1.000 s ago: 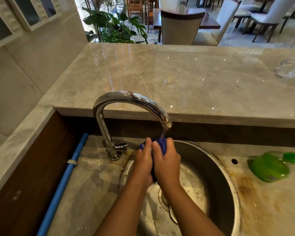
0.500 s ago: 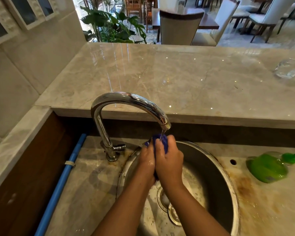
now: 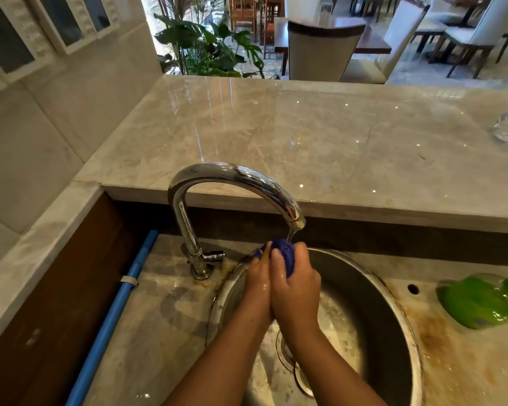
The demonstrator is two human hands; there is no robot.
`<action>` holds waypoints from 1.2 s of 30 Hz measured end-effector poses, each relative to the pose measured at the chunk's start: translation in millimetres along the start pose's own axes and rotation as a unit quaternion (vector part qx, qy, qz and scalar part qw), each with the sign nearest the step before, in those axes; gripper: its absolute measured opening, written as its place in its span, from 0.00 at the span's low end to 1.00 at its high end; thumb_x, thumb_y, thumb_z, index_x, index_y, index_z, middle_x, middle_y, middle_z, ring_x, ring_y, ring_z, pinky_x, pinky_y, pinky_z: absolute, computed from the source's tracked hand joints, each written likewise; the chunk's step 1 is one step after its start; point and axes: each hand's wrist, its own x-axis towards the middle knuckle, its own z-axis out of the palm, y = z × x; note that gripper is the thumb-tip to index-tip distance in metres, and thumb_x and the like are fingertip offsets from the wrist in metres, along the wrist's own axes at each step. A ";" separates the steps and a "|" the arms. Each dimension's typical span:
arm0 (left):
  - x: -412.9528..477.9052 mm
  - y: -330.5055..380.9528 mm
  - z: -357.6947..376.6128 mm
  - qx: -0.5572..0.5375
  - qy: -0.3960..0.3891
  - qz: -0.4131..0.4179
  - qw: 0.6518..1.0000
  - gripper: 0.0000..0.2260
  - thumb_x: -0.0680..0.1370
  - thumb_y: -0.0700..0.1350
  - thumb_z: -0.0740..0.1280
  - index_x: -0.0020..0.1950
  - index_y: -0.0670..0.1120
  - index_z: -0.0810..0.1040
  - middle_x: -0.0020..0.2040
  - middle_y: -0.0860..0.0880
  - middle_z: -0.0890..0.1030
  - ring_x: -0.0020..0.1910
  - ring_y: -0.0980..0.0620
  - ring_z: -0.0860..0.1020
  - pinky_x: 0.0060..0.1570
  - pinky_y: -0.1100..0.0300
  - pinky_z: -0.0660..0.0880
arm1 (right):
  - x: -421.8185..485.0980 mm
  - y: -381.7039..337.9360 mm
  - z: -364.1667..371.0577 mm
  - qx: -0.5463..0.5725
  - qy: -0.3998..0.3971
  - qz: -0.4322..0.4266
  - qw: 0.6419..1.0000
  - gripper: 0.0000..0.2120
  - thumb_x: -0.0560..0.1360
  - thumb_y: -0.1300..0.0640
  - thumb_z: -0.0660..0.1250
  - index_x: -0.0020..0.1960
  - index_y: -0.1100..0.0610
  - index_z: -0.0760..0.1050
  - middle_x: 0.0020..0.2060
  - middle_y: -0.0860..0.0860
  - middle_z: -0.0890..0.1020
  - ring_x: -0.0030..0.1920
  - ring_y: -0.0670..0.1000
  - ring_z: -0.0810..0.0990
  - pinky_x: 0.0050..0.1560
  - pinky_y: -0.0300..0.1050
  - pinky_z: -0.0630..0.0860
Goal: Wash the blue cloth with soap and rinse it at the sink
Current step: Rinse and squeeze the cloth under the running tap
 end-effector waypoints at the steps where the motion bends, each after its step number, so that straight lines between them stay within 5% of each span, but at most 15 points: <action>1: -4.4 -4.6 1.9 -0.031 -0.009 -0.008 0.999 0.16 0.83 0.54 0.60 0.61 0.43 0.77 0.51 0.45 0.83 0.48 0.46 0.83 0.43 0.58 0.77 | 7.1 5.8 0.6 -0.017 0.015 0.012 1.000 0.07 0.81 0.49 0.61 0.47 0.52 0.71 0.34 0.48 0.79 0.33 0.45 0.78 0.32 0.43 0.77; 4: -7.5 -13.6 1.1 -0.132 -0.073 -0.044 0.988 0.16 0.80 0.53 0.66 0.64 0.45 0.76 0.55 0.43 0.85 0.52 0.44 0.84 0.50 0.49 0.80 | 33.0 27.6 -7.3 -0.010 0.032 0.099 0.995 0.08 0.82 0.51 0.60 0.48 0.55 0.70 0.37 0.50 0.79 0.36 0.51 0.80 0.37 0.49 0.78; 7: -6.5 -11.8 -0.2 -0.116 -0.069 -0.029 0.990 0.16 0.78 0.48 0.70 0.63 0.45 0.75 0.53 0.43 0.85 0.50 0.44 0.84 0.47 0.48 0.81 | 39.3 37.2 -10.7 -0.001 0.038 0.144 0.989 0.07 0.82 0.51 0.60 0.48 0.53 0.68 0.40 0.51 0.79 0.39 0.50 0.80 0.38 0.44 0.77; 12: 12.5 9.1 -13.8 -0.095 0.036 -0.037 0.994 0.15 0.79 0.54 0.67 0.59 0.45 0.75 0.47 0.45 0.81 0.47 0.44 0.81 0.49 0.47 0.79 | 4.4 -0.1 -14.0 0.107 0.028 0.079 0.991 0.06 0.82 0.55 0.62 0.47 0.55 0.73 0.35 0.49 0.78 0.31 0.40 0.76 0.31 0.34 0.74; 16: -2.1 4.8 -4.1 -0.071 0.004 -0.052 0.996 0.16 0.81 0.56 0.63 0.53 0.42 0.78 0.40 0.46 0.80 0.38 0.50 0.79 0.36 0.58 0.72 | -8.8 -9.9 1.6 0.040 0.011 0.021 0.999 0.06 0.81 0.50 0.62 0.47 0.51 0.72 0.35 0.48 0.79 0.34 0.45 0.78 0.33 0.40 0.77; 19: -9.0 -3.1 -4.9 -0.151 -0.064 -0.057 0.985 0.16 0.80 0.54 0.64 0.59 0.43 0.79 0.49 0.42 0.85 0.46 0.45 0.84 0.40 0.54 0.79 | 16.2 9.4 2.0 -0.030 0.030 0.049 0.998 0.08 0.81 0.49 0.60 0.48 0.52 0.71 0.35 0.49 0.79 0.34 0.48 0.79 0.34 0.47 0.78; 22: -10.8 -7.9 -13.1 -0.163 -0.095 -0.038 0.981 0.17 0.78 0.49 0.69 0.65 0.44 0.75 0.55 0.41 0.85 0.53 0.41 0.84 0.49 0.45 0.81 | 39.7 23.9 -4.9 -0.033 -0.004 0.106 0.994 0.08 0.82 0.51 0.60 0.53 0.55 0.72 0.39 0.48 0.79 0.39 0.50 0.79 0.37 0.43 0.76; 26: 8.7 -2.4 -21.9 -0.127 -0.001 -0.023 0.992 0.20 0.76 0.55 0.71 0.64 0.47 0.75 0.56 0.42 0.84 0.53 0.39 0.83 0.51 0.41 0.81 | 31.0 6.9 -15.2 0.035 0.000 0.078 0.996 0.07 0.82 0.52 0.61 0.47 0.54 0.72 0.36 0.49 0.79 0.33 0.42 0.76 0.33 0.37 0.73; 28: 14.8 3.6 -22.2 -0.100 0.022 -0.022 0.995 0.20 0.76 0.58 0.68 0.61 0.46 0.77 0.54 0.42 0.84 0.51 0.41 0.83 0.51 0.44 0.81 | 15.0 -5.5 -15.7 0.080 0.000 0.056 0.995 0.08 0.82 0.53 0.62 0.45 0.54 0.73 0.34 0.49 0.78 0.31 0.41 0.75 0.32 0.35 0.73; 32: -1.6 10.2 -4.0 -0.061 -0.003 -0.056 0.997 0.14 0.82 0.53 0.61 0.53 0.41 0.76 0.39 0.45 0.80 0.36 0.50 0.79 0.33 0.59 0.73 | 1.4 -8.1 2.8 0.019 0.005 0.032 0.999 0.07 0.81 0.50 0.62 0.45 0.51 0.72 0.34 0.47 0.79 0.33 0.44 0.78 0.32 0.37 0.75; 36: -10.0 -2.6 -4.5 -0.124 -0.065 -0.048 0.989 0.17 0.79 0.53 0.66 0.62 0.43 0.77 0.51 0.42 0.85 0.47 0.44 0.85 0.43 0.50 0.81 | 28.5 22.1 -2.7 -0.009 0.019 0.097 0.995 0.07 0.82 0.53 0.60 0.47 0.53 0.72 0.37 0.49 0.80 0.37 0.49 0.80 0.34 0.41 0.75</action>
